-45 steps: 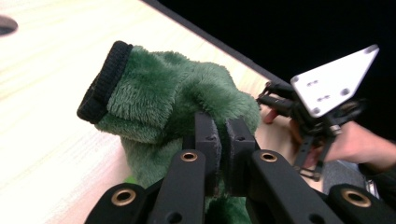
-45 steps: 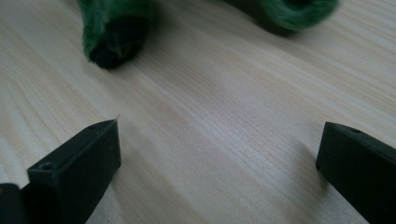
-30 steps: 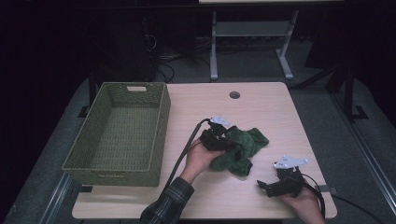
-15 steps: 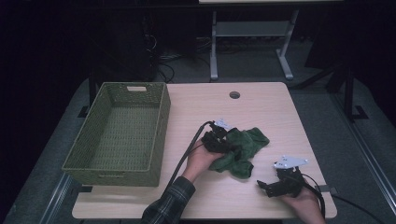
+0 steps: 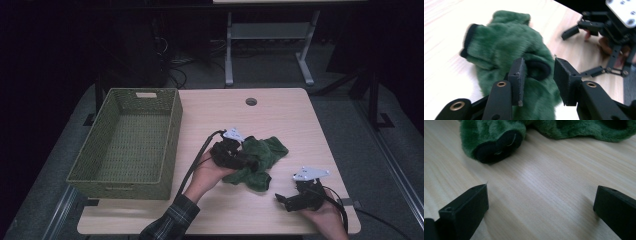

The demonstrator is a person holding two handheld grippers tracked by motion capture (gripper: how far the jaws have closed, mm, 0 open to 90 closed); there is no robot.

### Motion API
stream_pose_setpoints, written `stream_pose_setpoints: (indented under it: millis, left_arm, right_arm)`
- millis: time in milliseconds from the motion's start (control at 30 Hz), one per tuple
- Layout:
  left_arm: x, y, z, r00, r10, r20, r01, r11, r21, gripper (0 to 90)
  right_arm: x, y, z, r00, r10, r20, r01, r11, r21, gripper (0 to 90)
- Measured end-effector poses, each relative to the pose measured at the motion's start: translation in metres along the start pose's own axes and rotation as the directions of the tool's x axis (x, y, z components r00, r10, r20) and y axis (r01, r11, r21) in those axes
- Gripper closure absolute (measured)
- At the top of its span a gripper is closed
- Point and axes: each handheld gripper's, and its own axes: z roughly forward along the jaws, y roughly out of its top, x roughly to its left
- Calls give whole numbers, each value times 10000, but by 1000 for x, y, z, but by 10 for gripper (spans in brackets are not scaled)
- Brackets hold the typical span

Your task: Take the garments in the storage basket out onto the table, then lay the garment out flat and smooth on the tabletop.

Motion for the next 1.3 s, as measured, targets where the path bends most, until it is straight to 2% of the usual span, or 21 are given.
stream_pose_setpoints:
  millis: [133,233,367,467,533,600,633,667,700,733,800,867,933,967,1067,1200,1300]
  left_arm:
    - [-5,-7,4,9999,140,-89,-138,9995,293,561]
    - [-3,-13,9,9993,335,-162,-325,9976,613,547]
    - [1,-17,16,9992,203,-330,-178,9971,740,547]
    - [3,-20,21,9987,135,-499,-91,9962,865,564]
    - [5,-23,23,9976,283,-637,-219,9947,1002,615]
    - [8,-25,24,9977,333,-596,-270,9943,1035,742]
    - [8,-25,24,9980,297,-558,-238,9943,1042,742]
    - [8,-25,24,9985,281,-476,-231,9945,1026,838]
    - [8,-25,24,9985,281,-476,-231,9945,1026,861]
    - [6,-25,23,9989,199,-424,-160,9957,915,871]
    - [6,-24,22,9990,180,-413,-143,9960,879,874]
    - [5,-23,19,9993,87,-356,-60,9973,735,877]
    - [5,-21,14,9996,156,-251,-138,9974,702,877]
    - [4,-20,12,9997,40,-233,-28,9986,535,877]
    - [3,-17,0,9999,54,-153,-50,9996,261,877]
    - [3,-16,-11,9998,28,-179,-27,10000,65,877]
    - [4,-19,-22,9996,80,-254,-80,10000,34,878]
  right_arm:
    - [5,4,-1,9999,-48,-134,48,10000,-14,13]
    - [10,10,-2,9979,-70,-644,46,9993,-383,72]
    - [14,14,1,9948,-225,-994,168,9981,-585,138]
    - [17,19,7,9917,-251,-1257,171,9978,-646,152]
    - [19,22,10,9904,-285,-1351,197,9976,-660,159]
    - [20,25,14,9895,-407,-1387,315,9972,-673,191]
    - [21,25,16,9892,-418,-1403,325,9972,-676,206]
    - [20,27,18,9887,-435,-1434,346,9973,-643,241]
    - [20,27,18,9887,-435,-1434,346,9973,-643,241]
    - [20,27,19,9873,-425,-1531,325,9972,-670,303]
    - [19,28,19,9870,-431,-1547,329,9972,-675,335]
    - [18,28,18,9855,-467,-1634,349,9966,-746,447]
    - [16,28,17,9847,-544,-1654,405,9955,-862,591]
    - [16,28,17,9847,-544,-1654,405,9955,-862,591]
    - [14,30,13,9845,-603,-1647,449,9944,-961,733]
    - [14,30,10,9857,-546,-1596,406,9952,-895,762]
    - [11,30,6,9893,-571,-1341,464,9956,-812,767]
